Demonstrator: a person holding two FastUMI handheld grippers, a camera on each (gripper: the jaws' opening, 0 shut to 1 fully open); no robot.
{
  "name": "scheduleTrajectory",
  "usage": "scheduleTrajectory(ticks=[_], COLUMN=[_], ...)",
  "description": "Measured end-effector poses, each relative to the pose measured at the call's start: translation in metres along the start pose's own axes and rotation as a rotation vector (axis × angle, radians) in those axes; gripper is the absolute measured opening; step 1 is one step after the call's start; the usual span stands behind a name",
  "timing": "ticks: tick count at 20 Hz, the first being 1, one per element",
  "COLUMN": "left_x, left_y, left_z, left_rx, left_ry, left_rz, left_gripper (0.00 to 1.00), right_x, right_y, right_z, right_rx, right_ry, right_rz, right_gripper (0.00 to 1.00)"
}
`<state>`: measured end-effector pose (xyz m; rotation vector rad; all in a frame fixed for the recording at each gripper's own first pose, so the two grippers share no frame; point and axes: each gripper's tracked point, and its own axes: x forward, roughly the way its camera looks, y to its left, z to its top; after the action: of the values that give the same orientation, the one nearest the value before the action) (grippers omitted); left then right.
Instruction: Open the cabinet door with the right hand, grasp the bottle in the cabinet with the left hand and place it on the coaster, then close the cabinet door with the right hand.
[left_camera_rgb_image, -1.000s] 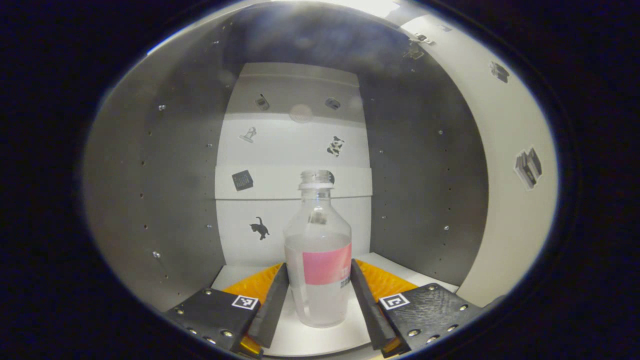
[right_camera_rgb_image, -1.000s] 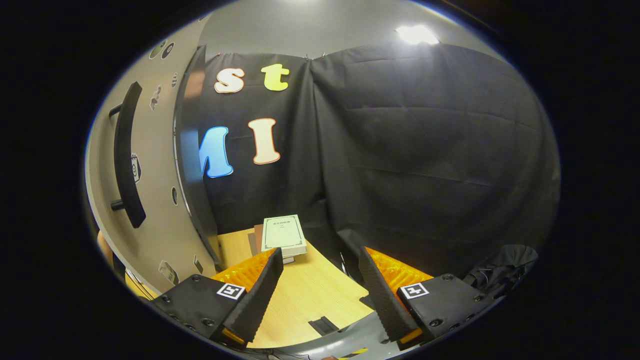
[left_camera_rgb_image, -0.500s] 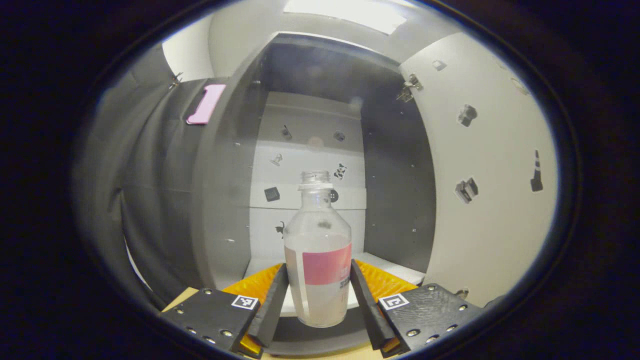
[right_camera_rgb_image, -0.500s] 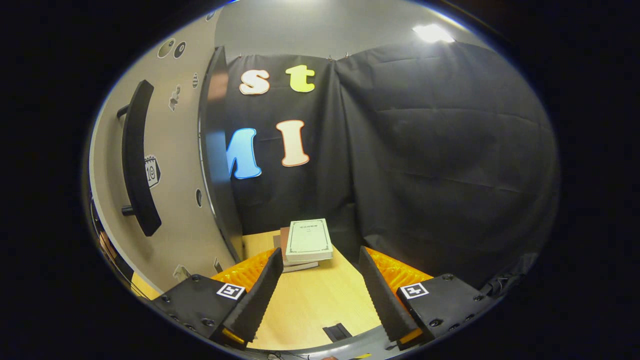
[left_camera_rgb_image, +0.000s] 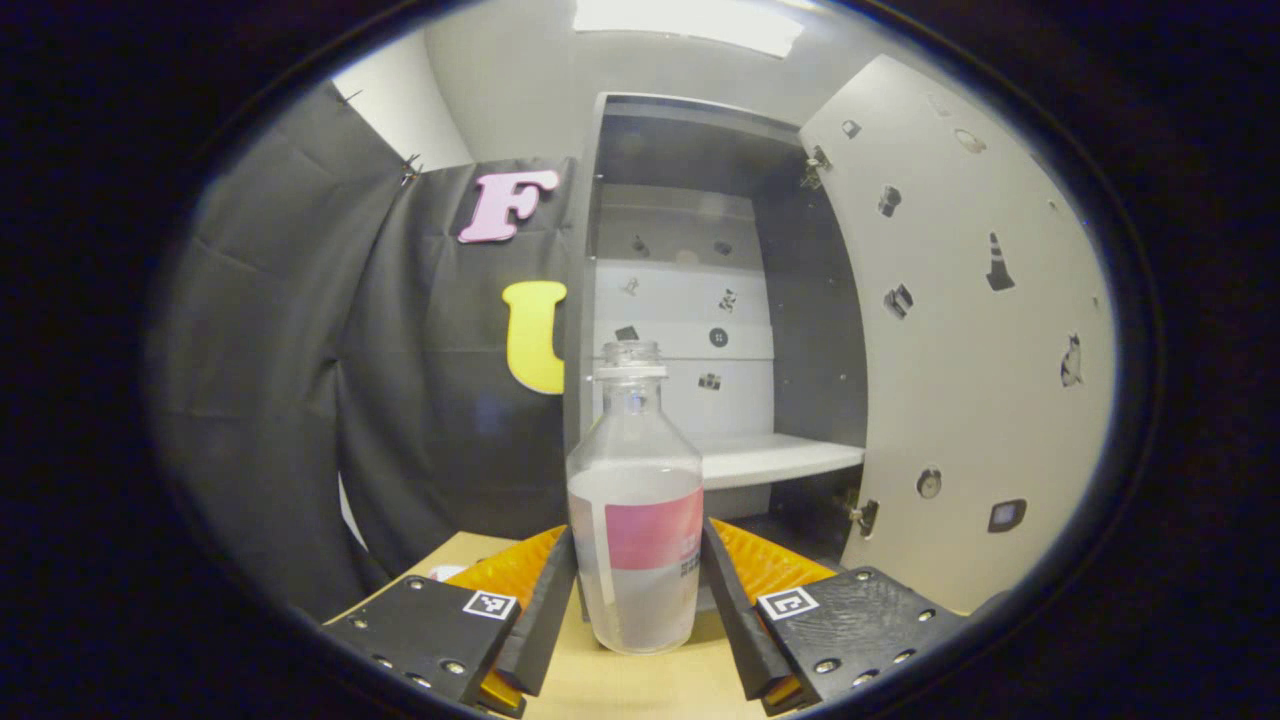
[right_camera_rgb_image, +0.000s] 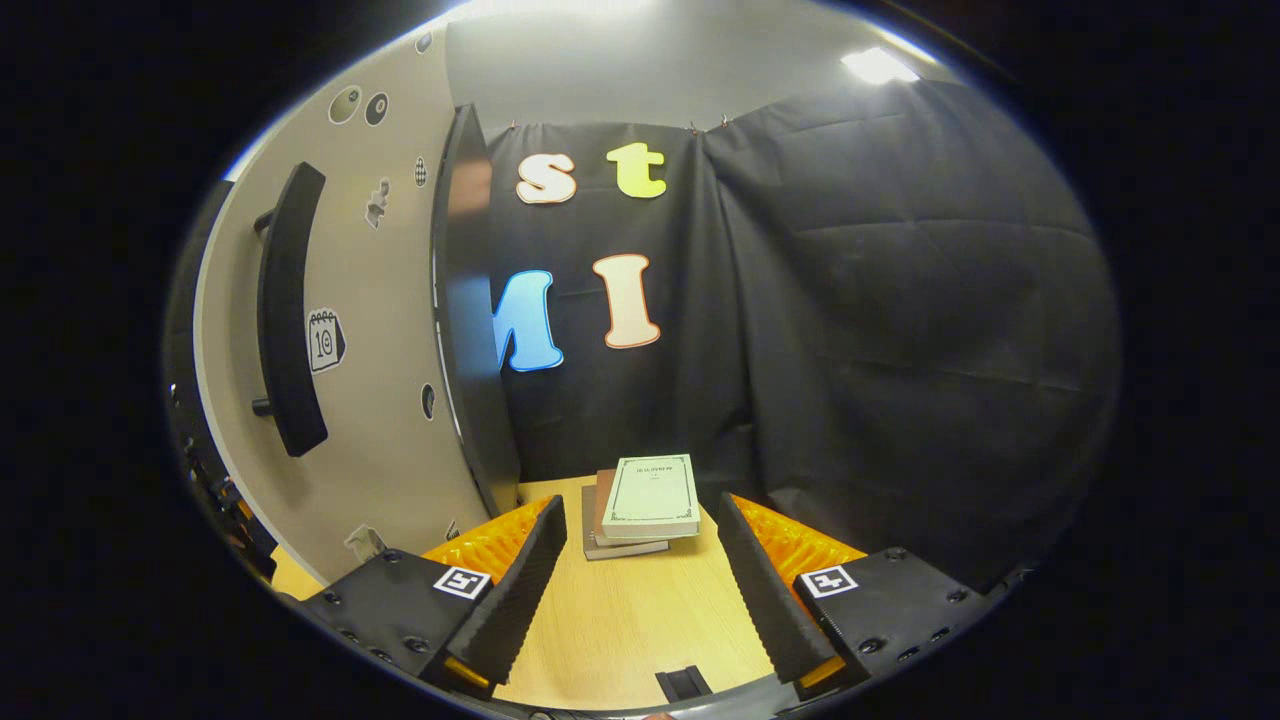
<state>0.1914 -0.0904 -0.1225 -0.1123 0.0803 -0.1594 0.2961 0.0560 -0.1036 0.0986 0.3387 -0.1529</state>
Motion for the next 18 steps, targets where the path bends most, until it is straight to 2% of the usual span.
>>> scheduleTrajectory(ticks=[1,2,3,4,5,6,8,15,18], left_x=[-0.014,-0.026,-0.038,-0.047,-0.055,-0.062,-0.072,-0.071,-0.074], left_y=[0.005,0.009,0.015,0.02,0.026,0.032,0.045,0.06,0.058], left_z=[-0.015,-0.028,-0.043,-0.058,-0.073,-0.085,-0.111,-0.191,-0.216], left_rx=[0.001,0.008,0.019,0.032,0.042,0.05,0.05,0.002,-0.015], left_ry=[0.013,0.023,0.037,0.053,0.069,0.08,0.101,0.15,0.161], left_rz=[0.014,0.028,0.045,0.06,0.076,0.094,0.134,0.2,0.223], left_gripper=[0.72,0.71,0.71,0.74,0.72,0.71,0.71,0.75,0.71], right_x=[0.001,0.0,0.0,-0.001,-0.002,-0.004,-0.008,-0.027,-0.032], right_y=[0.001,0.001,0.002,0.003,0.003,0.002,0.001,-0.016,-0.016], right_z=[-0.001,-0.003,-0.004,-0.008,-0.012,-0.015,-0.021,-0.023,-0.023], right_rx=[0.009,0.016,0.02,0.022,0.021,0.019,0.015,-0.059,-0.066], right_ry=[-0.004,-0.004,0.0,0.007,0.017,0.023,0.033,0.043,0.054], right_rz=[0.008,0.018,0.026,0.035,0.04,0.041,0.04,-0.014,-0.019], right_gripper=[0.97,0.93,0.98,0.98,0.93,0.98,0.98,0.98,0.98])
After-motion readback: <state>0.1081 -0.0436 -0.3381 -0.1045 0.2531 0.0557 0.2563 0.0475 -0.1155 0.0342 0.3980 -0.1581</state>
